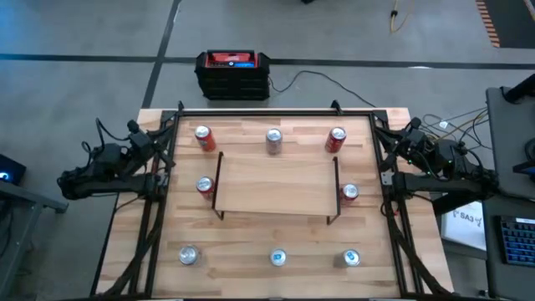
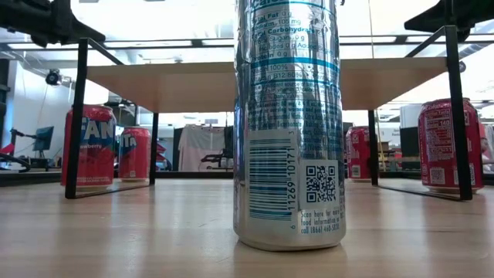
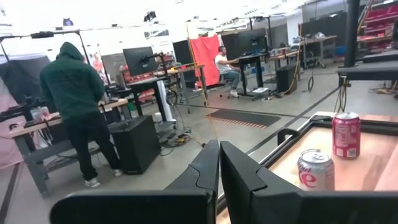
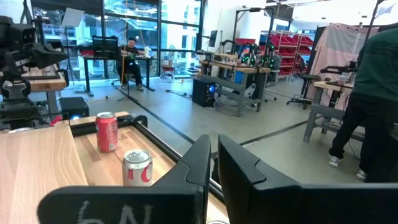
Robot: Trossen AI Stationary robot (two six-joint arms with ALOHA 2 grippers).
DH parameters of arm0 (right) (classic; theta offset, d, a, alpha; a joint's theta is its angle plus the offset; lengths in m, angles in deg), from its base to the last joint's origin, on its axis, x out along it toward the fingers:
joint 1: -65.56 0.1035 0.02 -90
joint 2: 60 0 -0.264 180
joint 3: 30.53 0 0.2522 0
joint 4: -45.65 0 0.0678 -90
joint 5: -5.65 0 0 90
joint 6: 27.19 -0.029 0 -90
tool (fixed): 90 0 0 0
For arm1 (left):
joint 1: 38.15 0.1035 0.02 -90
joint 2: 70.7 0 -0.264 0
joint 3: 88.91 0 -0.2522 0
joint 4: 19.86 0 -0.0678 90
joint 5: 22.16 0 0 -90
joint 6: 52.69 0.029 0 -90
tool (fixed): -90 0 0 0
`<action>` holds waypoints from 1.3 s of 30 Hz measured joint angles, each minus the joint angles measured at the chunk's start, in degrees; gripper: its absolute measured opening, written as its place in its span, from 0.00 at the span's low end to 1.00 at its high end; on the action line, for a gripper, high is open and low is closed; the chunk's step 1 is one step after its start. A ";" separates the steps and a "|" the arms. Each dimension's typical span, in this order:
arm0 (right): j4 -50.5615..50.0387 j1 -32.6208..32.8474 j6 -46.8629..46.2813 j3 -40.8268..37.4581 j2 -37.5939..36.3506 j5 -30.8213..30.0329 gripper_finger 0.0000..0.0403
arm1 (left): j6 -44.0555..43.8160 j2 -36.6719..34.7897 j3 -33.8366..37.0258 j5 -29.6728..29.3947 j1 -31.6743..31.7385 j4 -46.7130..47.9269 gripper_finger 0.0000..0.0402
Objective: Place canned beverage on shelf
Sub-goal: Put the top orange soda can on the shelf
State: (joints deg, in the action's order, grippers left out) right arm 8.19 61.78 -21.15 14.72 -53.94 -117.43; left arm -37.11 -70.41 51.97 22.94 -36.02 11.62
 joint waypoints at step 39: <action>-0.01 0.01 0.00 0.00 0.01 -0.01 0.06 | -28.26 -0.01 2.35 3.65 0.02 -1.17 0.00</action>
State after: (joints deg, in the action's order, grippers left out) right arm 8.18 61.79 -21.15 14.72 -53.94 -117.43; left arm -65.36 -70.42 54.31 26.59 -36.00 10.45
